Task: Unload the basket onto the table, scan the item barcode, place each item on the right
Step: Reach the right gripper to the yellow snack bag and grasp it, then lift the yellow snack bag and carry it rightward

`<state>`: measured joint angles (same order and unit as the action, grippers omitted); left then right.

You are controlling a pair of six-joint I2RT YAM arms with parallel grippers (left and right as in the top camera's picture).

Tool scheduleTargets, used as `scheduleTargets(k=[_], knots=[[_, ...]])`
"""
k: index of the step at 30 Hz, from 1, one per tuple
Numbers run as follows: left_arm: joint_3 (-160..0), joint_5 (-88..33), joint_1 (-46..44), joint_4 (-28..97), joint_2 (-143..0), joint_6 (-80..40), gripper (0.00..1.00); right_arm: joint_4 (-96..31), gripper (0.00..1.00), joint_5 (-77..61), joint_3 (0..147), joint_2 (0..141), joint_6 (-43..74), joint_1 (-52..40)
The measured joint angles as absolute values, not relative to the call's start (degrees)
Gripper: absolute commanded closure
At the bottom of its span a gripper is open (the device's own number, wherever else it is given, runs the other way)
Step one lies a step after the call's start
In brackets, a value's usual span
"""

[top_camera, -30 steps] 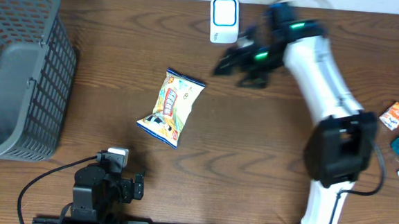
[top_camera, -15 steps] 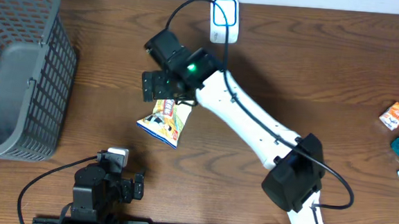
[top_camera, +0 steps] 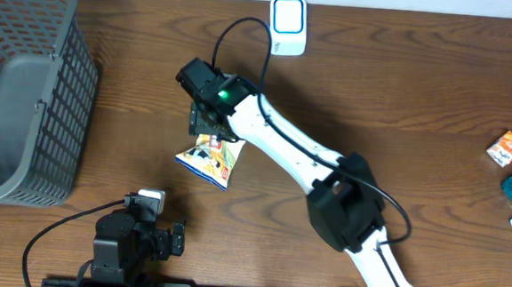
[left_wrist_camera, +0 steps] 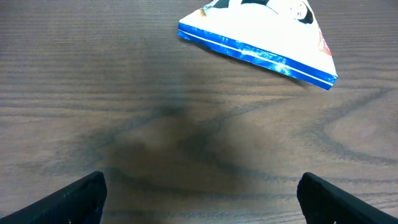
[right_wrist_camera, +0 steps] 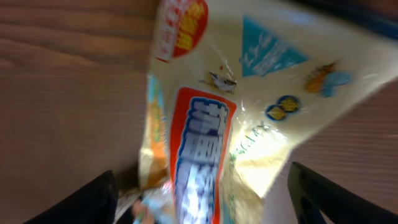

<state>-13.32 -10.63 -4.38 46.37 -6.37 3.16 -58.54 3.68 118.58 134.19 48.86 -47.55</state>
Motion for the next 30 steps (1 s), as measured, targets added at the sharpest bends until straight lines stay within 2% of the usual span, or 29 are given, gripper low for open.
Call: scheduleTargets(k=[2, 4, 5, 8, 9, 16, 21, 26, 30], knots=[[-13.3, -10.6, -4.4, 46.4, -6.4, 3.2, 0.02, -57.7, 0.23, 2.8, 118.6, 136.4, 49.4, -47.7], [-13.3, -10.6, -4.4, 46.4, -6.4, 3.1, 0.02, -57.0, 0.32, 2.0, 118.6, 138.4, 49.5, -47.7], [-13.3, -10.6, -4.4, 46.4, -6.4, 3.1, 0.02, -57.0, 0.4, 1.9, 118.6, 139.1, 49.6, -47.7], [-13.3, -10.6, -4.4, 46.4, -6.4, 3.1, 0.02, -57.5, 0.88, 1.9, 119.0, 139.7, 50.2, -47.8], [-13.3, -10.6, -4.4, 46.4, -6.4, 3.2, 0.02, -57.9, 0.97, 1.9, 119.3, 139.7, 50.5, -47.8], [-13.3, -10.6, -4.4, 46.4, -6.4, 3.2, 0.02, -59.3, 0.99, -6.2, 121.1, 138.8, 47.5, -45.2], [-13.3, -10.6, -4.4, 46.4, -6.4, 3.1, 0.02, -62.0, 0.99, -23.2, 121.5, 135.7, 36.7, -38.7], [-13.3, -10.6, -4.4, 46.4, -6.4, 3.2, 0.02, -74.8, 0.99, -39.8, 121.8, 124.3, 22.7, -28.9], [-13.3, -10.6, -4.4, 46.4, -6.4, 3.1, 0.02, -87.9, 0.99, -46.5, 123.1, 114.1, 20.4, -19.8]])
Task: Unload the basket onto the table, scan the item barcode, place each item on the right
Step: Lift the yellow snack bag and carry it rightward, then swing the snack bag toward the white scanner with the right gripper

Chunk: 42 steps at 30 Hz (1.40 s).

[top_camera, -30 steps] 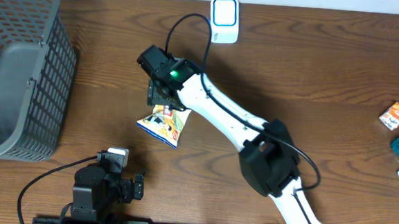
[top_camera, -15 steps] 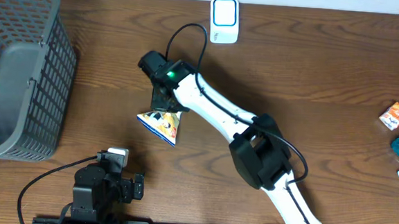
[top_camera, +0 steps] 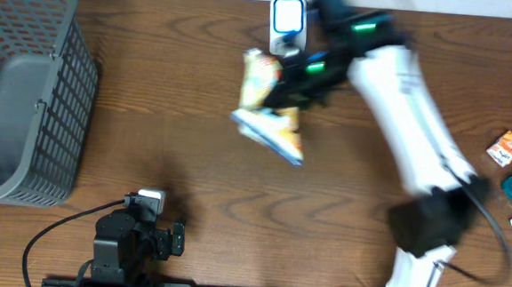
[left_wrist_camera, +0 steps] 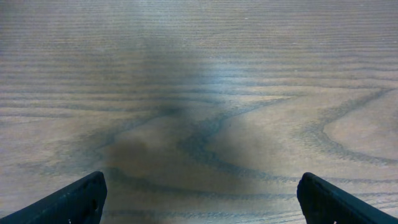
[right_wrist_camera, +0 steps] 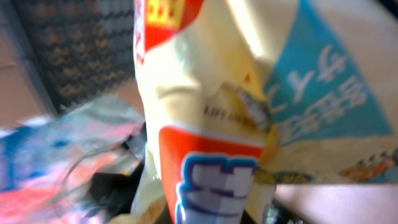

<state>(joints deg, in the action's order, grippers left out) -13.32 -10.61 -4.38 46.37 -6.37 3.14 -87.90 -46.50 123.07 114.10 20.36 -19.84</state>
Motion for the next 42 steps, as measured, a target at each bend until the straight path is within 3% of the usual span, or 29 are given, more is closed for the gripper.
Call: scheduleTargets(k=[3, 8, 12, 22, 27, 31, 42], knots=[[-13.3, -10.6, -4.4, 46.4, -6.4, 3.1, 0.02, -96.7, 0.98, -49.2, 123.5, 108.5, 23.5, -12.6], [-13.3, -10.6, -4.4, 46.4, -6.4, 3.2, 0.02, -97.2, 0.98, -56.1, 123.5, 105.2, 27.1, -4.9], [-13.3, -10.6, -4.4, 46.4, -6.4, 3.2, 0.02, -97.1, 0.99, -61.0, 123.2, 104.0, 23.4, -0.8], [-13.3, -10.6, -4.4, 46.4, -6.4, 3.2, 0.02, -97.1, 0.99, -59.3, 123.0, 92.2, -13.9, 5.8], [-13.3, -10.6, -4.4, 46.4, -6.4, 3.1, 0.02, -97.1, 0.98, -51.5, 121.9, 82.0, -33.6, 5.1], [-13.3, -10.6, -4.4, 46.4, -6.4, 3.1, 0.02, -95.0, 0.99, -51.3, 121.3, 77.1, -42.0, 4.4], [-13.3, -10.6, -4.4, 46.4, -6.4, 3.2, 0.02, -97.1, 0.99, -55.8, 116.9, 77.2, -75.3, -2.3]])
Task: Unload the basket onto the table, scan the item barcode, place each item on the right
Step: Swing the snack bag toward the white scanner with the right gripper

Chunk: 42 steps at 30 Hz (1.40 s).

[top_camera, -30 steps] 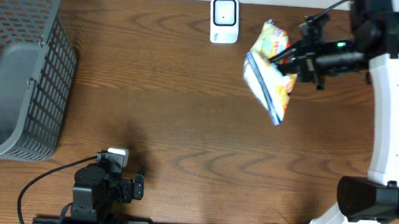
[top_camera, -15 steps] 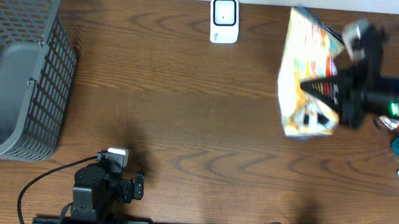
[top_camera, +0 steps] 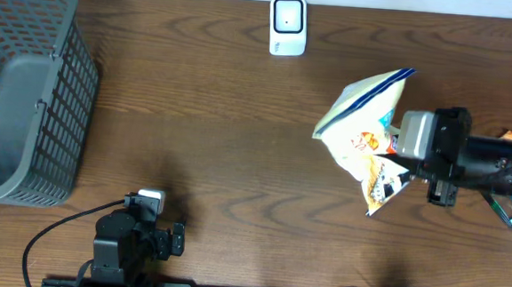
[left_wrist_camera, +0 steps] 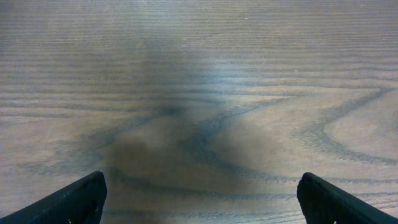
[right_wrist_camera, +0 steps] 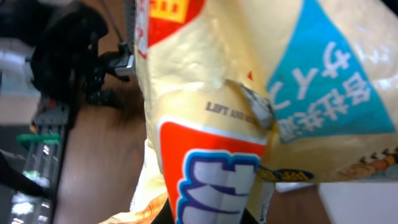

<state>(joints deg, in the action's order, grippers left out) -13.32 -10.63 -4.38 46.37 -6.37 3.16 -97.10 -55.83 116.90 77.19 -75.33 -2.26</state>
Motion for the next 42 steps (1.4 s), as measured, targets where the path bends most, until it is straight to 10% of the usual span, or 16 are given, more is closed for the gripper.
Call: scheduleTargets(k=[13, 42], knots=[[-13.3, -10.6, -4.4, 46.4, -6.4, 3.1, 0.02, -79.8, 0.99, -82.3, 96.1, 90.5, -109.0, -8.9], [-13.3, -10.4, -4.4, 46.4, -6.4, 3.1, 0.02, -31.0, 0.99, -86.6, 93.2, 102.6, -114.0, -24.5]])
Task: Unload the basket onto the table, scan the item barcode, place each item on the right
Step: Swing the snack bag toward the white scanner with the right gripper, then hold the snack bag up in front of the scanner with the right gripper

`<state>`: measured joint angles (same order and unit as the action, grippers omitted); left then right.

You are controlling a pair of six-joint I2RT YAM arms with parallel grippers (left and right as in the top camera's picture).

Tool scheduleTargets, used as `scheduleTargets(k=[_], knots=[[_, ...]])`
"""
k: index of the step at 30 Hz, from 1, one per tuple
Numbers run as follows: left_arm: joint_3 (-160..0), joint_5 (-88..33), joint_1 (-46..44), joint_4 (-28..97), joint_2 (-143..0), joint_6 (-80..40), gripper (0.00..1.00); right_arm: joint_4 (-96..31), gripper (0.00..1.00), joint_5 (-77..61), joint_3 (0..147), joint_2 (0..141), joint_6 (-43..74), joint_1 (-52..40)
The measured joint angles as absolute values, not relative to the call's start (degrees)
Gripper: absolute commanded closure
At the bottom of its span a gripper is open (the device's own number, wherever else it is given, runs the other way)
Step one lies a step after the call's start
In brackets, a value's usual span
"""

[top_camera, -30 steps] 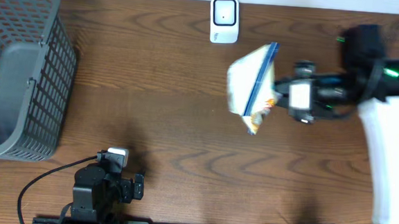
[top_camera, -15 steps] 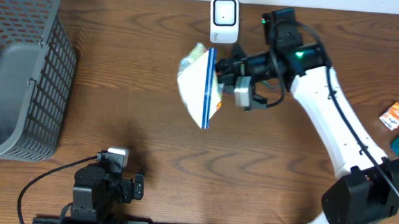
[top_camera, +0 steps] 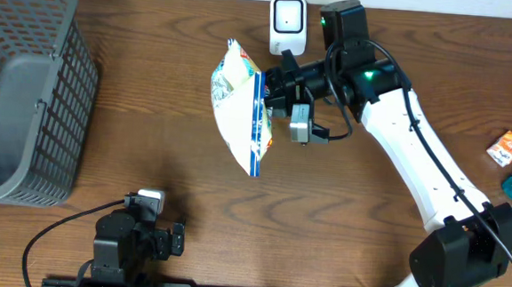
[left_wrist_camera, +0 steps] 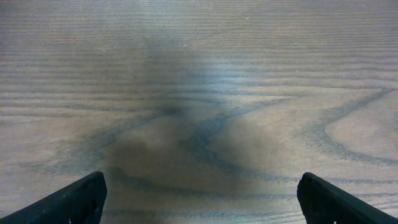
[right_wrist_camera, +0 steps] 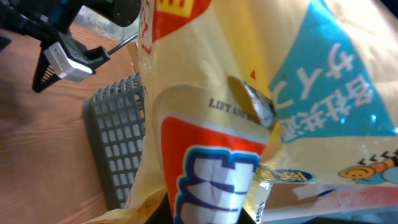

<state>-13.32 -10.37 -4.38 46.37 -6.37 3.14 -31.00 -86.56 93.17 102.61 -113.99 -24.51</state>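
Note:
The item is a yellow snack bag (top_camera: 237, 102) with a blue edge and an orange label, held in the air just left of and below the white barcode scanner (top_camera: 287, 24) at the table's far edge. My right gripper (top_camera: 276, 84) is shut on the bag's right side. In the right wrist view the bag (right_wrist_camera: 236, 106) fills the frame and hides the fingers. My left gripper (left_wrist_camera: 199, 202) rests open over bare wood near the front edge, with only its dark fingertips (left_wrist_camera: 74, 199) showing at the lower corners.
A grey mesh basket (top_camera: 28, 85) stands at the left side of the table and shows behind the bag as well (right_wrist_camera: 115, 146). A small orange box (top_camera: 506, 148) and teal packages lie at the right edge. The left arm's base (top_camera: 130, 238) sits at the front left.
The right gripper, still shut on the bag, has gone from the right middle of the table to a spot beside the scanner, left of centre. The left arm has not moved.
The right gripper first held the bag low over the table's middle left, seen from the left wrist too. Then the bag was up near the scanner, then over the right side of the table, and now beside the scanner again. The left gripper stayed open throughout.

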Motion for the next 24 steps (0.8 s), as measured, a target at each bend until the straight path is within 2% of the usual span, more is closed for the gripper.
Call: scheduleTargets(k=[6, 9, 13, 16, 20, 24], knots=[[-13.3, -10.2, -4.4, 46.4, -6.4, 3.1, 0.02, -30.3, 0.99, -86.6, 93.2, 102.6, -112.3, -24.8], [-13.3, -10.2, -4.4, 46.4, -6.4, 3.1, 0.02, -30.1, 0.99, -86.6, 93.2, 102.6, -104.1, -24.8], [-13.3, -10.2, -4.4, 46.4, -6.4, 3.1, 0.02, -30.6, 0.99, -86.5, 93.2, 102.6, -82.0, -24.4], [-13.3, -10.2, -4.4, 46.4, -6.4, 3.2, 0.02, -32.7, 0.99, -82.3, 93.2, 102.6, -58.7, -23.2], [-13.3, -10.2, -4.4, 46.4, -6.4, 3.1, 0.02, -45.7, 0.99, -65.7, 93.4, 102.6, -30.1, -20.2], [-13.3, -10.2, -4.4, 46.4, -6.4, 3.1, 0.02, -56.5, 0.99, -44.8, 93.1, 102.6, -14.3, -19.0]])
